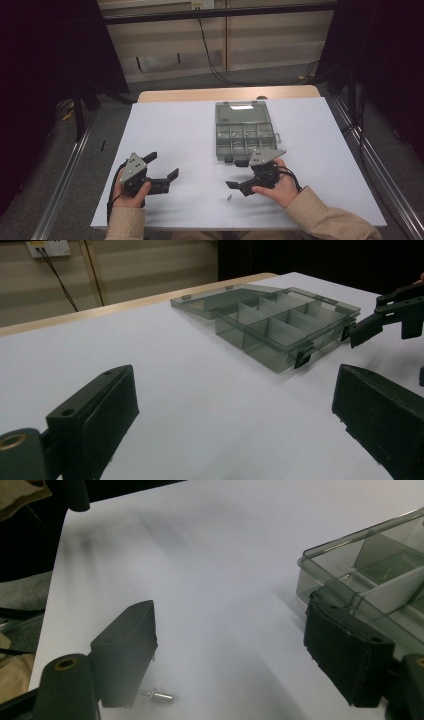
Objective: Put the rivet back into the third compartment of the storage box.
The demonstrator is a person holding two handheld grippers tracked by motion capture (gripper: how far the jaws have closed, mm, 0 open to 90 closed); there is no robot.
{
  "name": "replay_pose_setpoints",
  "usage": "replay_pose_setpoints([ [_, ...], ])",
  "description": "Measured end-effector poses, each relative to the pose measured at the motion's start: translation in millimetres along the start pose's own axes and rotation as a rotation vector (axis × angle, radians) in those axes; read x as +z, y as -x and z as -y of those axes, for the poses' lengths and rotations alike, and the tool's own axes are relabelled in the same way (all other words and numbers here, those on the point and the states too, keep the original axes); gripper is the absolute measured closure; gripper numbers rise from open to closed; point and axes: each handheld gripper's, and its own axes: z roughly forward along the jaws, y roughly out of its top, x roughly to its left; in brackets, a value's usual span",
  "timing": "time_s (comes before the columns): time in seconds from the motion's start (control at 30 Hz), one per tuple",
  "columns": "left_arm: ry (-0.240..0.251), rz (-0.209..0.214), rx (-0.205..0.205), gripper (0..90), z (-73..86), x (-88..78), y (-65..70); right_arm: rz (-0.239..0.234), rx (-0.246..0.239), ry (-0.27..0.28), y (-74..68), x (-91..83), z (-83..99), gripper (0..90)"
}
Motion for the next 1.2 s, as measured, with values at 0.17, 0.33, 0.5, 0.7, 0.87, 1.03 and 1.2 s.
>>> replay_pose_setpoints([
  [0.17, -0.001, 0.000, -0.001, 4.3, -0.4, 0.1, 0.6, -0.024, -0.022, -0.025, -4.3, 2.3, 1.9, 31.9],
  [0.33, -0.005, -0.005, 0.004, 4.3, -1.0, -0.5, 0.2, -0.043, -0.026, -0.048, -5.8, 1.8, 3.4, 41.9],
  [0.5, -0.002, 0.000, 0.005, 4.3, -1.1, -0.4, -0.1, -0.053, -0.029, -0.090, -8.2, 2.8, 6.5, 47.9],
  [0.7, 0.001, -0.003, 0.004, 4.3, -1.4, -0.7, -0.2, -0.070, -0.019, -0.127, -10.1, 4.0, 8.8, 56.3],
  [0.87, -0.001, -0.003, 0.005, 4.3, -1.4, -0.8, -0.1, -0.084, -0.019, -0.153, -10.6, 5.7, 10.7, 59.3],
  [1.03, -0.003, -0.005, 0.005, 4.3, -1.2, -0.8, -0.4, -0.087, -0.020, -0.166, -13.2, 7.6, 11.9, 59.9],
  [1.2, -0.001, -0.007, 0.004, 4.3, -1.3, -0.6, -0.5, -0.102, -0.037, -0.173, -13.9, 8.6, 13.2, 61.8],
])
